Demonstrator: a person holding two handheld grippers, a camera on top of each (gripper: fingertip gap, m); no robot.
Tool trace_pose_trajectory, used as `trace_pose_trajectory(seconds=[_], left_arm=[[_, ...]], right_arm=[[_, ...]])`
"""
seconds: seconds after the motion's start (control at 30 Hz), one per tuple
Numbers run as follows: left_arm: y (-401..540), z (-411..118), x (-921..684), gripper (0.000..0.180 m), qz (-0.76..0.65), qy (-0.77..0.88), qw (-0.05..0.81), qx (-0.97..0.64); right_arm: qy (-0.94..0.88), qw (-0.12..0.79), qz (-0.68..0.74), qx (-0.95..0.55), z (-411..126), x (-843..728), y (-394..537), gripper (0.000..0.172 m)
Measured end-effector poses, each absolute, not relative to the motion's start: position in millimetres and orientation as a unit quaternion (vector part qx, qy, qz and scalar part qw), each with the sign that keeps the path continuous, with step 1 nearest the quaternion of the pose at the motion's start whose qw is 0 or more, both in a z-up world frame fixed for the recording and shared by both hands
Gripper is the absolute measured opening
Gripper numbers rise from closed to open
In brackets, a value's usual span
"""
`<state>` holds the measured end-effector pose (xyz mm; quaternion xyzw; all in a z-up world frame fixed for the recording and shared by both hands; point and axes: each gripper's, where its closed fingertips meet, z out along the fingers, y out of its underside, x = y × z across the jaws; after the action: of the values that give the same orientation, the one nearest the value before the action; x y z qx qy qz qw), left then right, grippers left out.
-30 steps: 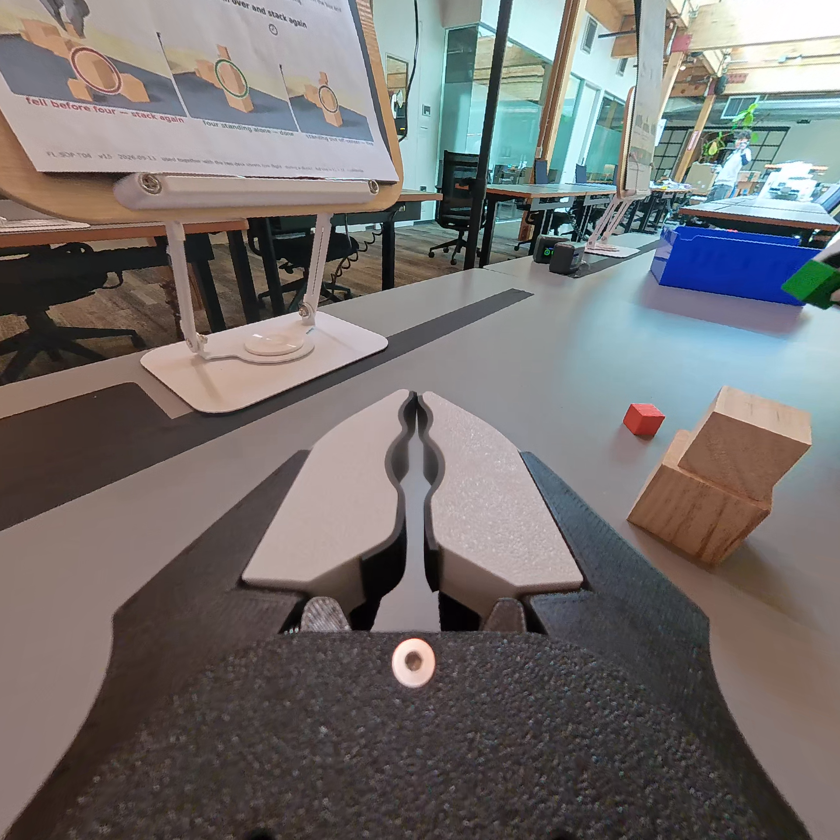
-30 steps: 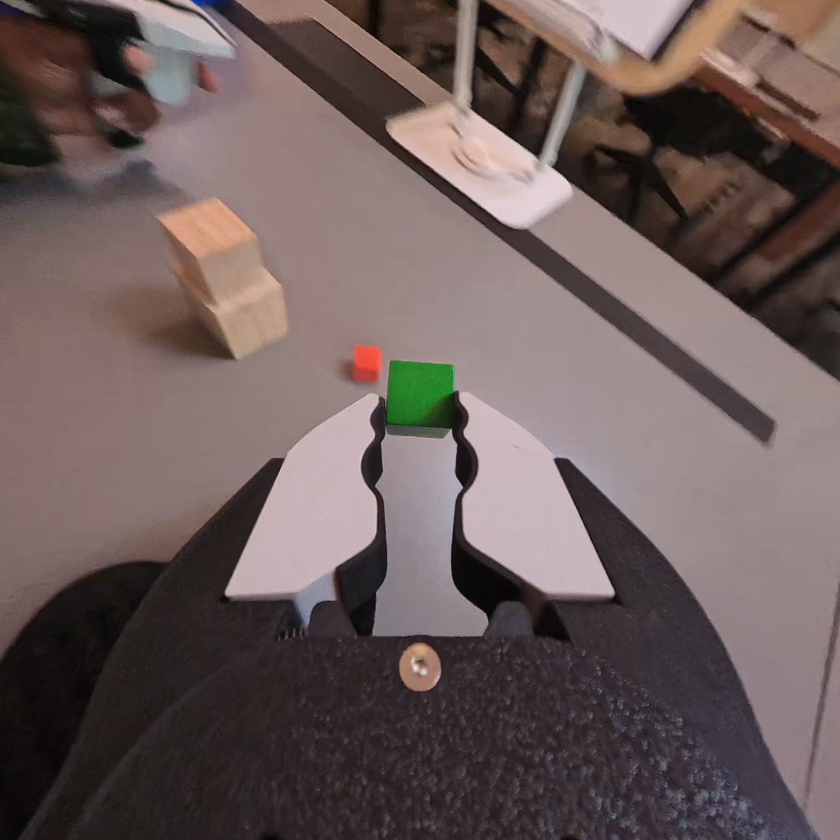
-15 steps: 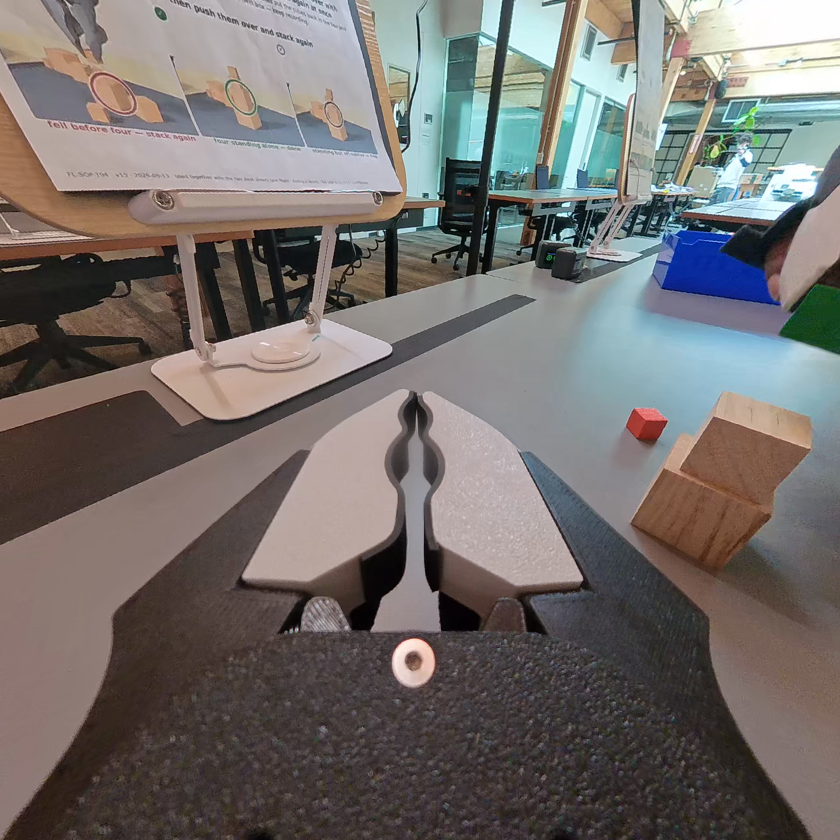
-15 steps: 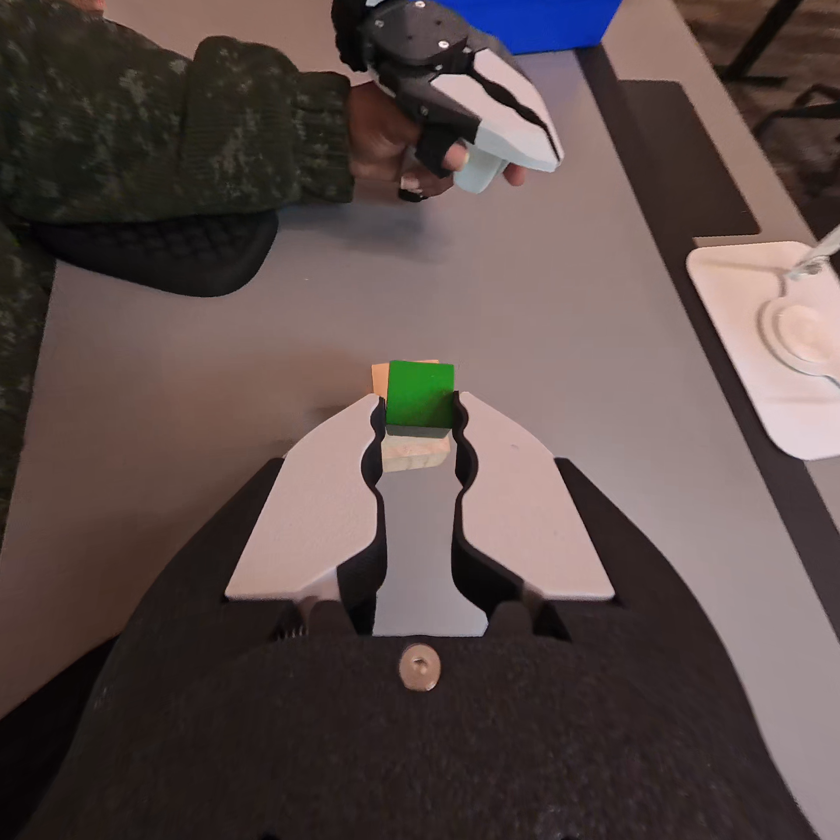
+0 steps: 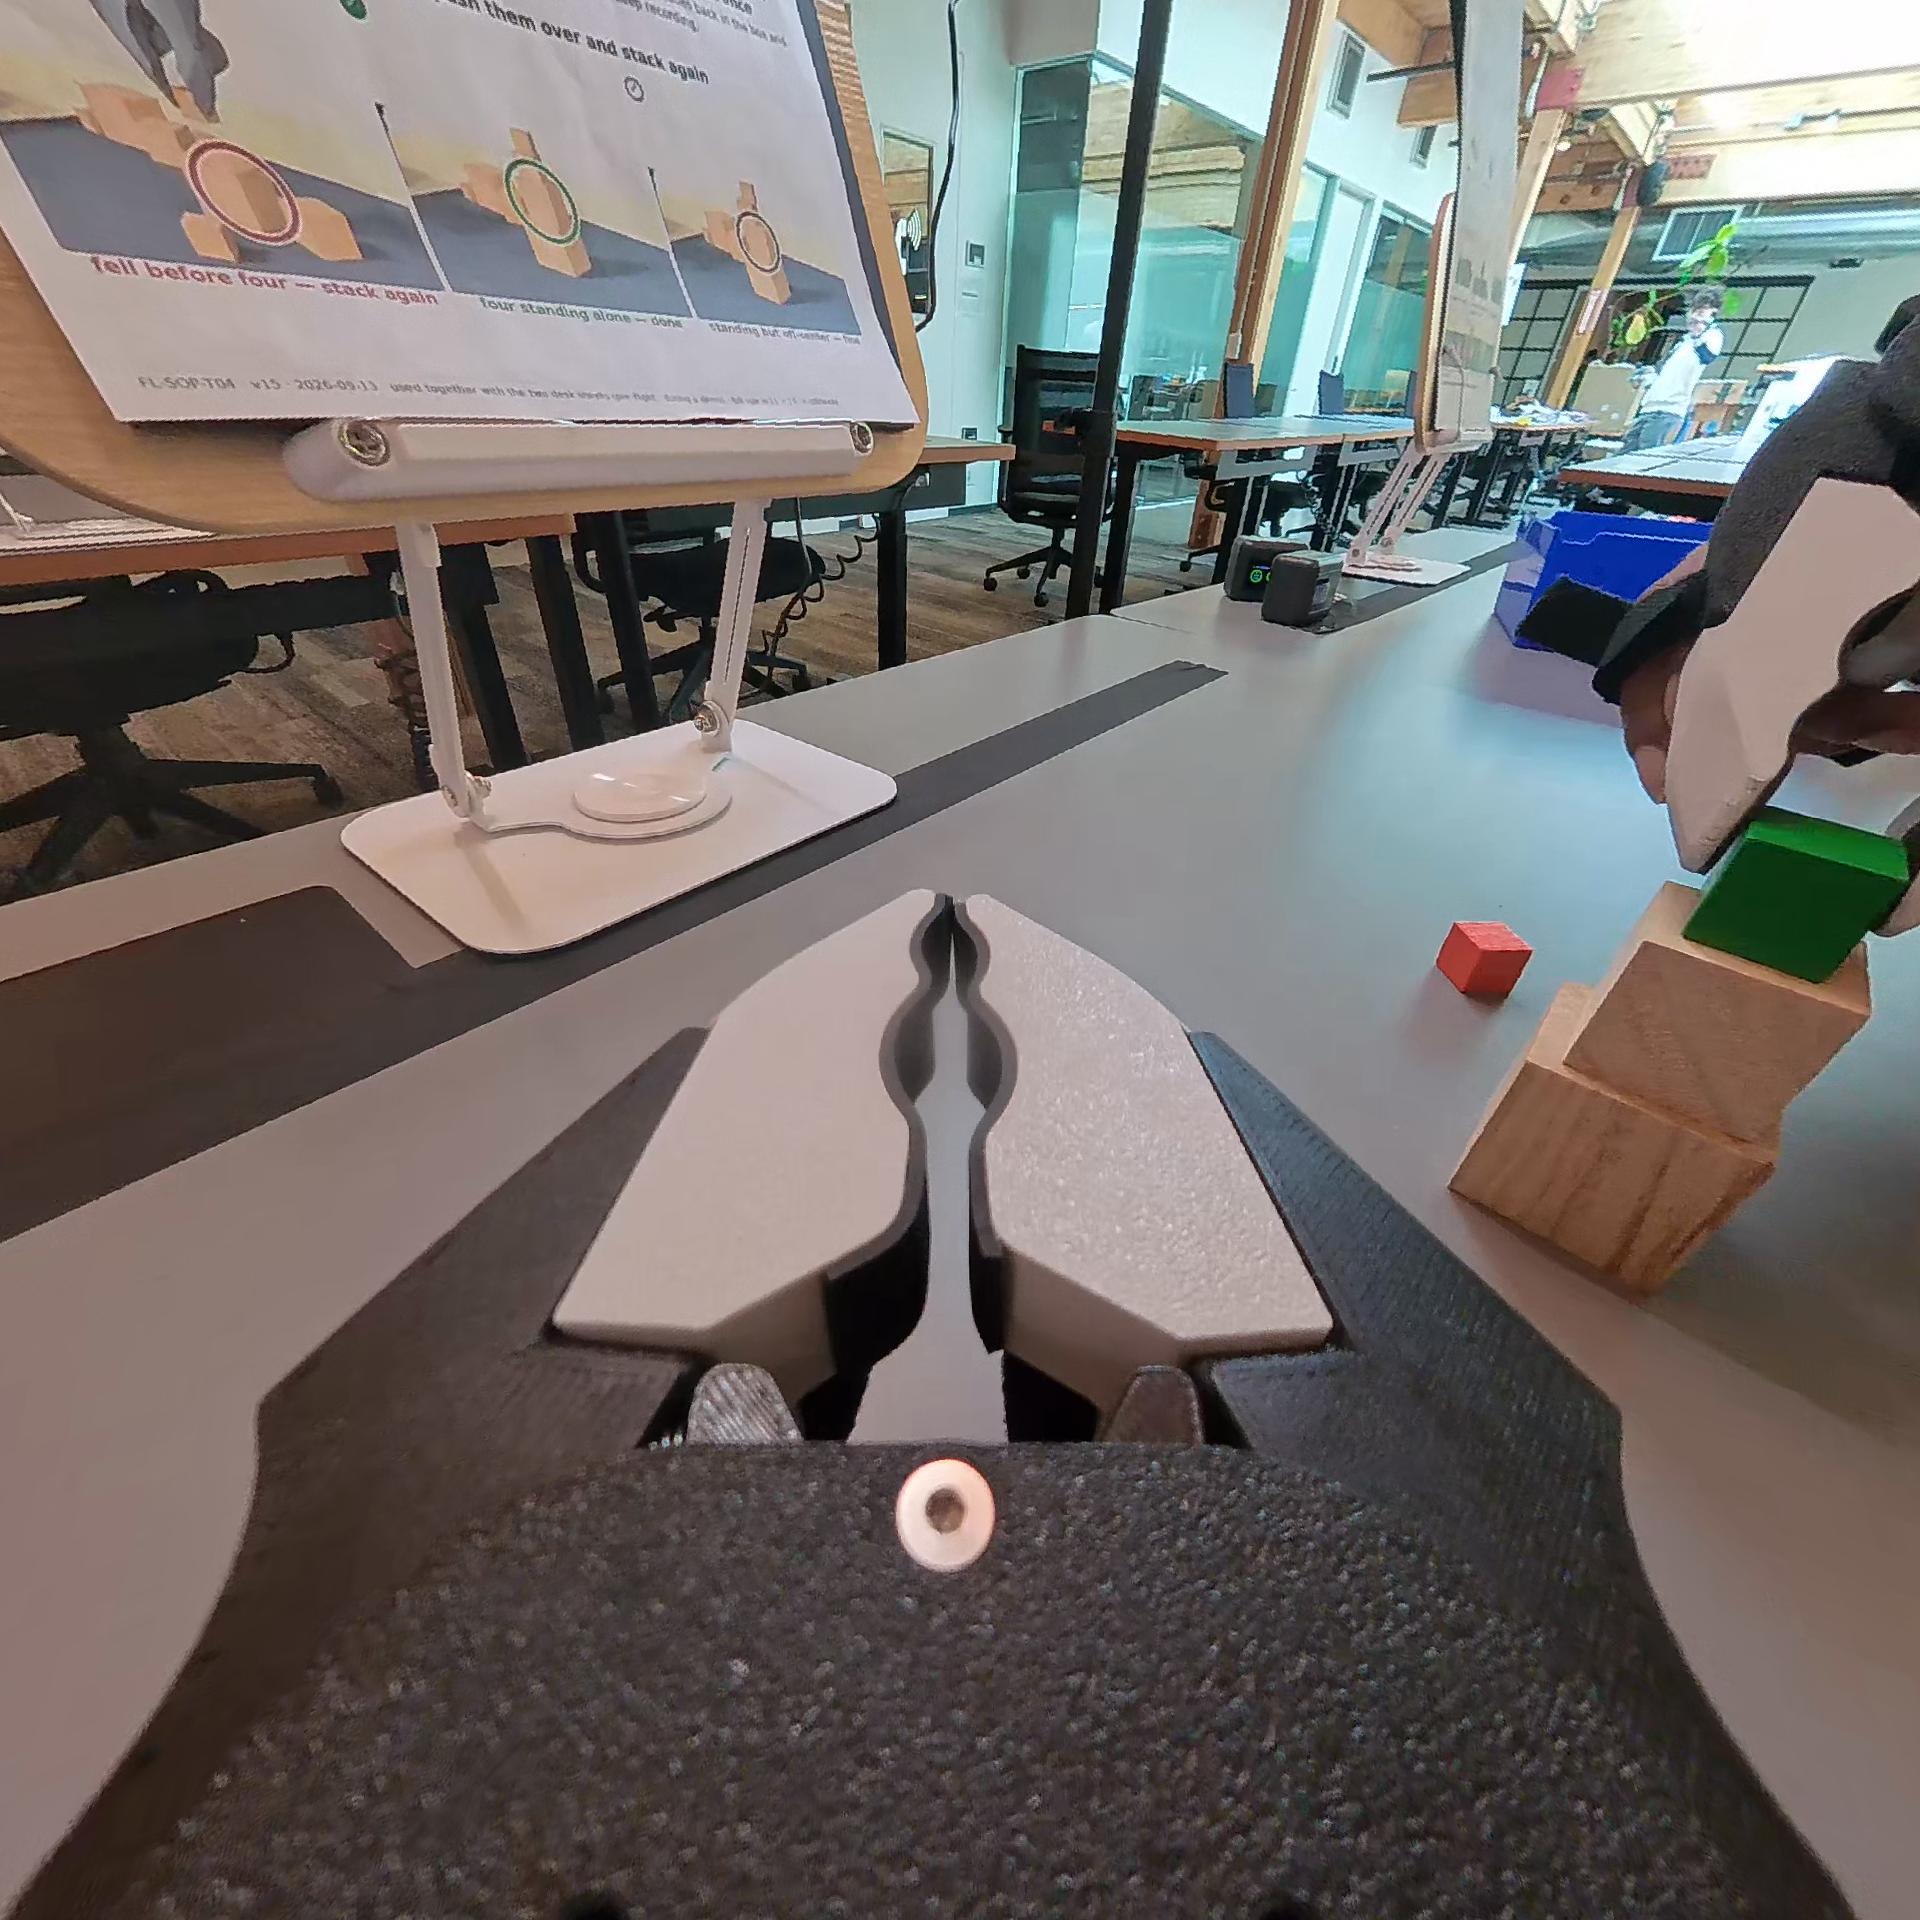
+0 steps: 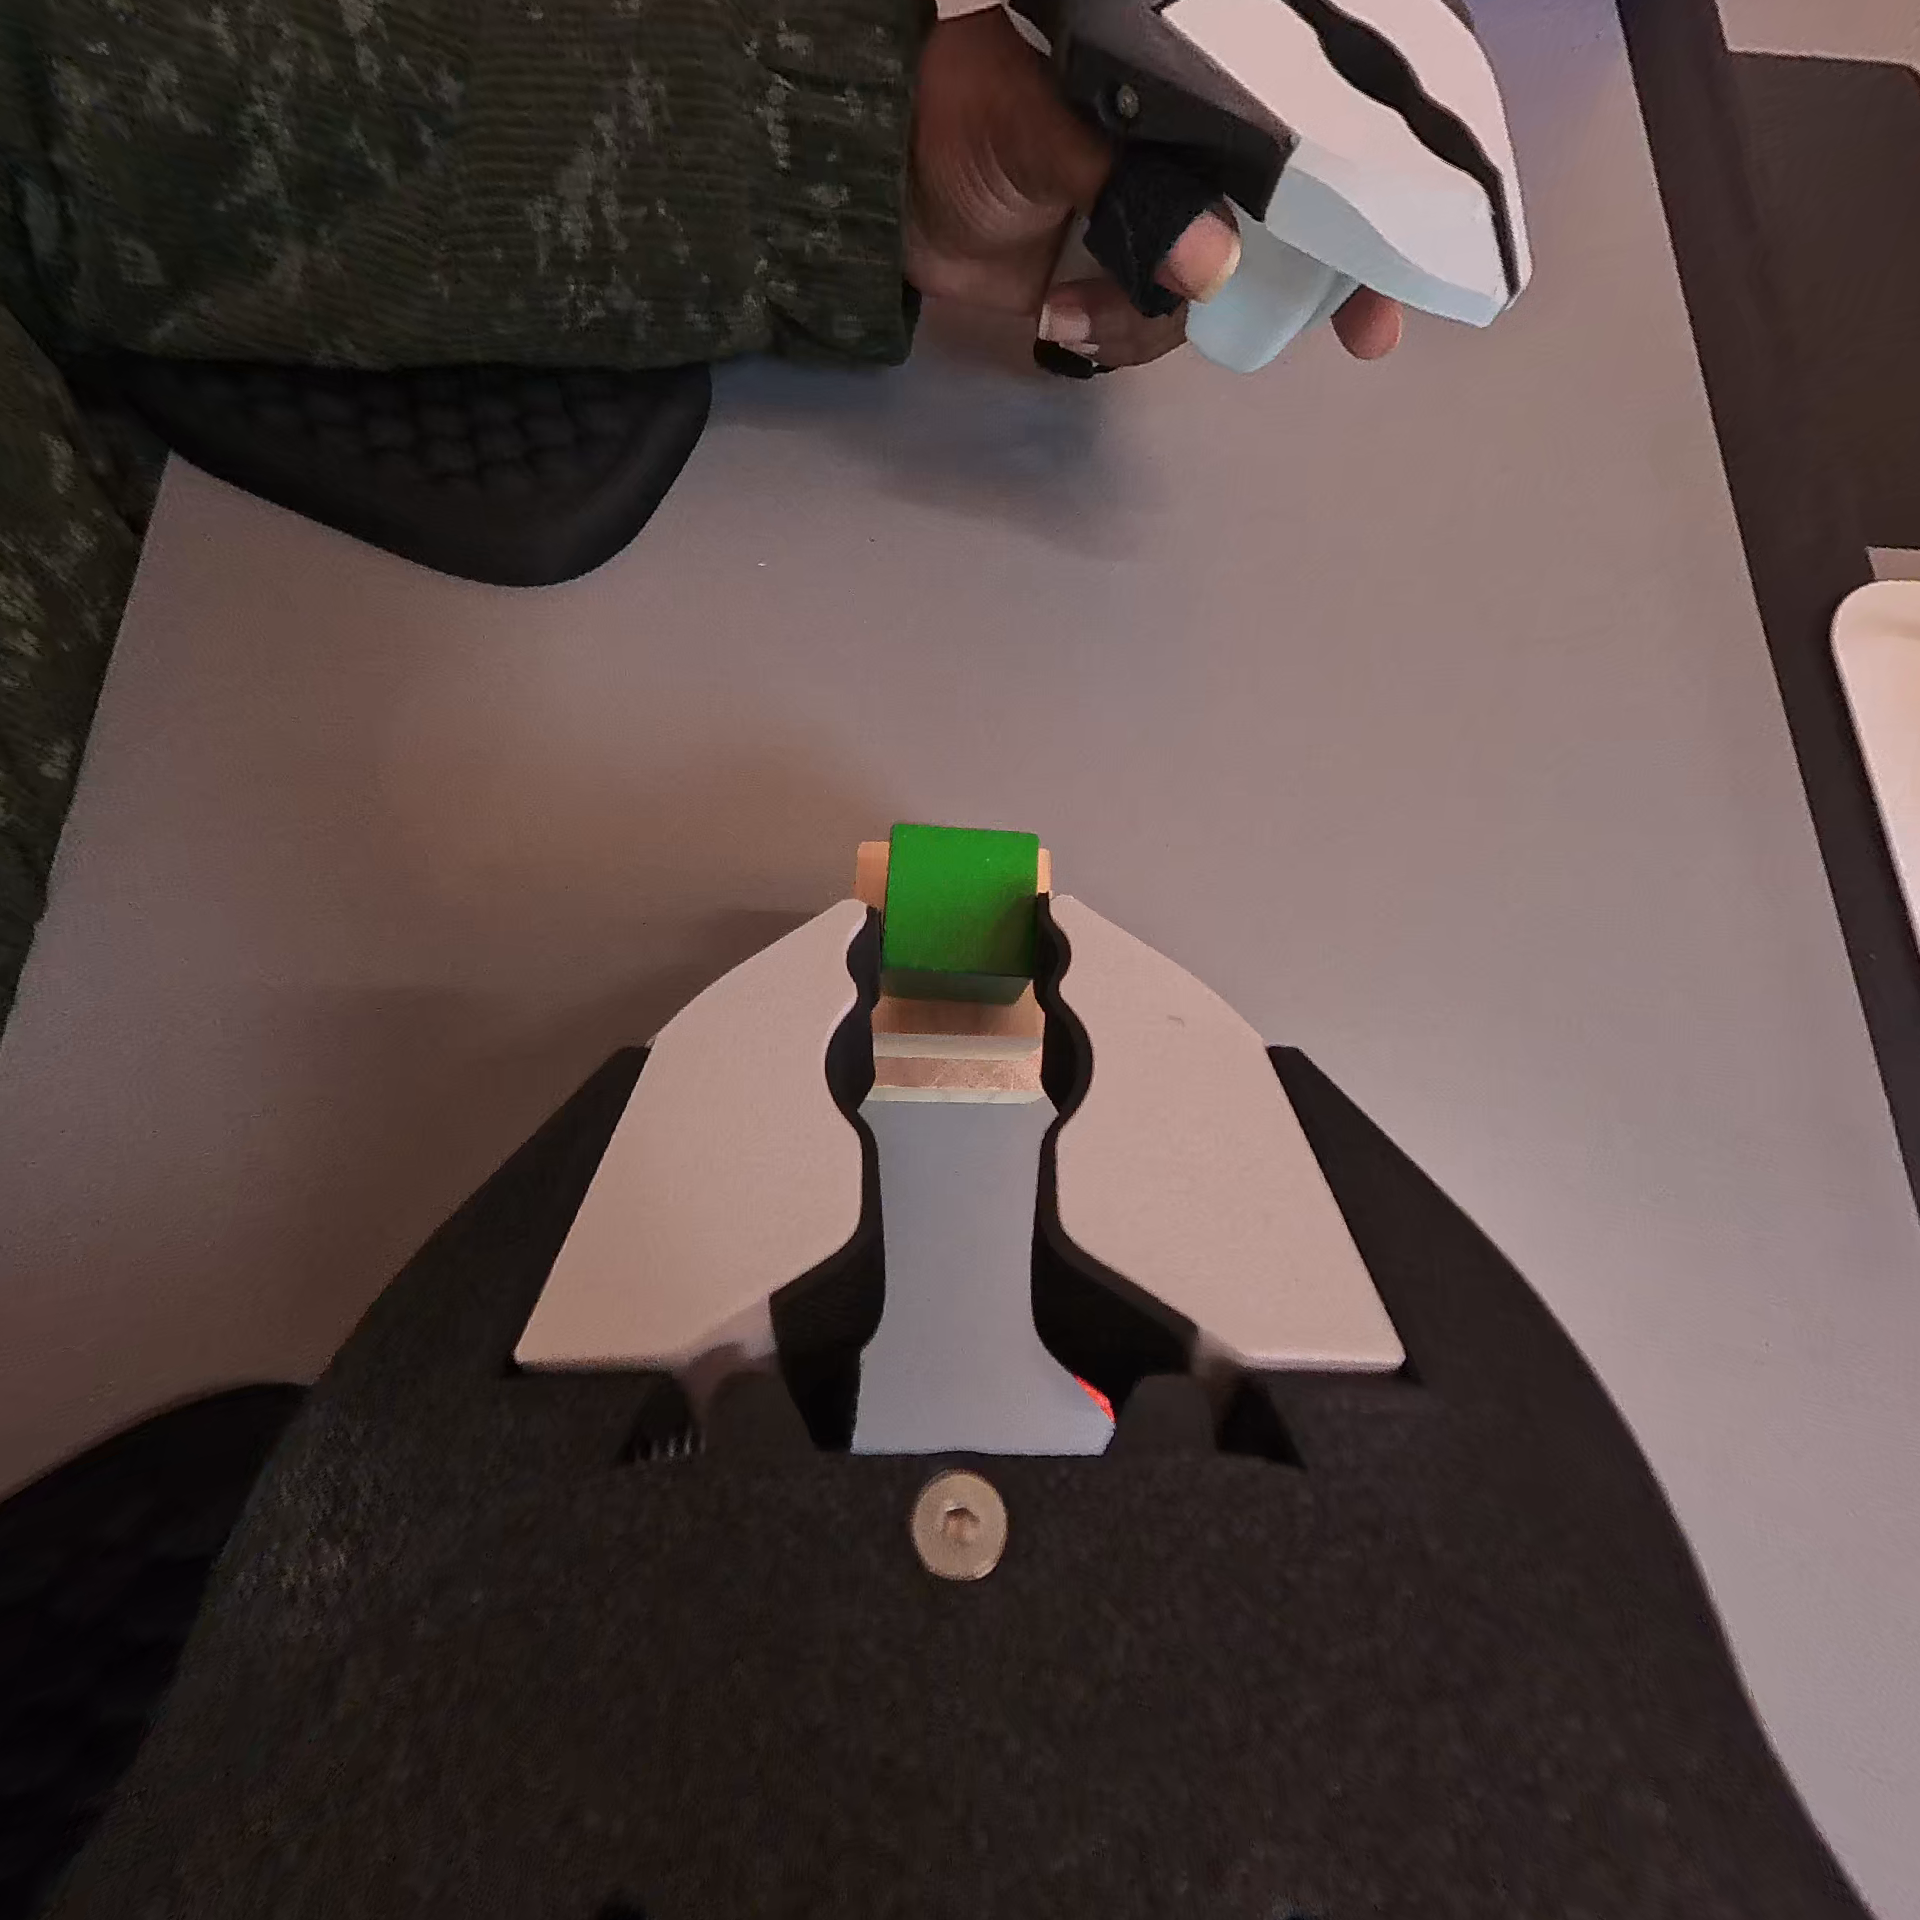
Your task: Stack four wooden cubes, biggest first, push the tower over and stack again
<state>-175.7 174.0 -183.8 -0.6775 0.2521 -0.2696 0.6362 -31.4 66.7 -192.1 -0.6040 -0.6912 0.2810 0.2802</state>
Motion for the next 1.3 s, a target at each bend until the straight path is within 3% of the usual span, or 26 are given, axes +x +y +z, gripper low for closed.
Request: trace_pose_trajectory(seconds=[0.63,0.7,0.9,1.3], left_arm=[[173,-184,-175,0.000,-0.270,0.254,0.635,-0.677],[173,-184,-175,0.000,-0.271,0.253,0.635,-0.677],[173,-183,-176,0.000,-0.271,0.252,0.637,-0.676],[173,-186,-174,0.000,-0.270,0.254,0.633,-0.680]], right_arm=[[-0.700,0.272,0.273,-0.602,-192,-30,65,0.028],[-0.695,0.273,0.278,-0.605,-190,-30,64,0.034],[-0.635,0.334,0.256,-0.648,-172,-6,90,0.038],[-0.490,0.323,0.151,-0.795,-256,63,126,0.044]])
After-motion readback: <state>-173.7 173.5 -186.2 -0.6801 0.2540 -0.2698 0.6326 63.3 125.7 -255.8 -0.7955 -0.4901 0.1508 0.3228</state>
